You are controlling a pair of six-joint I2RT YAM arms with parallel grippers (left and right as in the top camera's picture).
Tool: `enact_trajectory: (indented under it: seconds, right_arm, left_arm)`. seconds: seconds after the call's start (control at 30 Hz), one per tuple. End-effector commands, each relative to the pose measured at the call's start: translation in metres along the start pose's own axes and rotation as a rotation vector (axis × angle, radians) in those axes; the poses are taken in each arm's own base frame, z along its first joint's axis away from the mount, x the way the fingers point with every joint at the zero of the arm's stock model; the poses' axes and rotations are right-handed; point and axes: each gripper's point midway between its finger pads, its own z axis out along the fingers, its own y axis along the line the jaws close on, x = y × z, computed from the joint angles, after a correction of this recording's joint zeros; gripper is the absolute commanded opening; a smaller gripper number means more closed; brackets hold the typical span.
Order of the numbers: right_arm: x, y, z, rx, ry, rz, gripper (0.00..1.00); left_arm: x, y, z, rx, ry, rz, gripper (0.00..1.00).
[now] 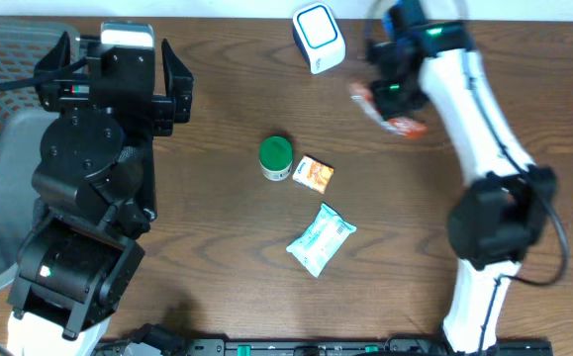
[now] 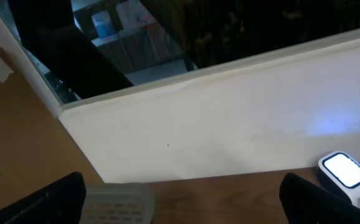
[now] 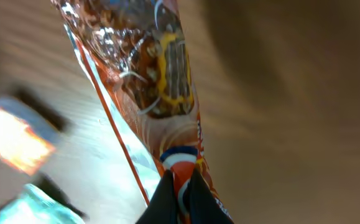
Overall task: Scan the item barcode
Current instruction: 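Carry the chocolate bar to the right table edge and release it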
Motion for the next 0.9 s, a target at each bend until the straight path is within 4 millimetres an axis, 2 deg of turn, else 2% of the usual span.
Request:
enact_trajectory:
  seconds: [0.0, 0.07, 0.3, 0.5, 0.67, 0.87]
  right_arm:
    - [0.034, -0.089, -0.014, 0.253, 0.073, 0.277, 0.01]
    - [0.053, -0.119, -0.016, 0.288, 0.115, 0.352, 0.01]
    - [0.111, -0.200, -0.006, 0.313, 0.187, 0.575, 0.01]
    - [0.164, -0.264, 0.016, 0.336, 0.192, 0.756, 0.01]
    - [0.208, -0.292, 0.047, 0.344, 0.205, 0.850, 0.01]
    - [0.247, -0.308, 0.077, 0.354, 0.200, 0.934, 0.02]
  left_arm:
    - [-0.007, 0.007, -0.004, -0.015, -0.016, -0.003, 1.00]
    - [-0.007, 0.007, -0.004, -0.015, -0.016, -0.003, 1.00]
    - [-0.007, 0.007, -0.004, -0.015, -0.016, -0.003, 1.00]
    - [-0.007, 0.007, -0.004, -0.015, -0.016, -0.003, 1.00]
    - [-0.007, 0.007, -0.004, -0.015, -0.016, -0.003, 1.00]
    - [-0.007, 0.007, -0.004, -0.015, -0.016, -0.003, 1.00]
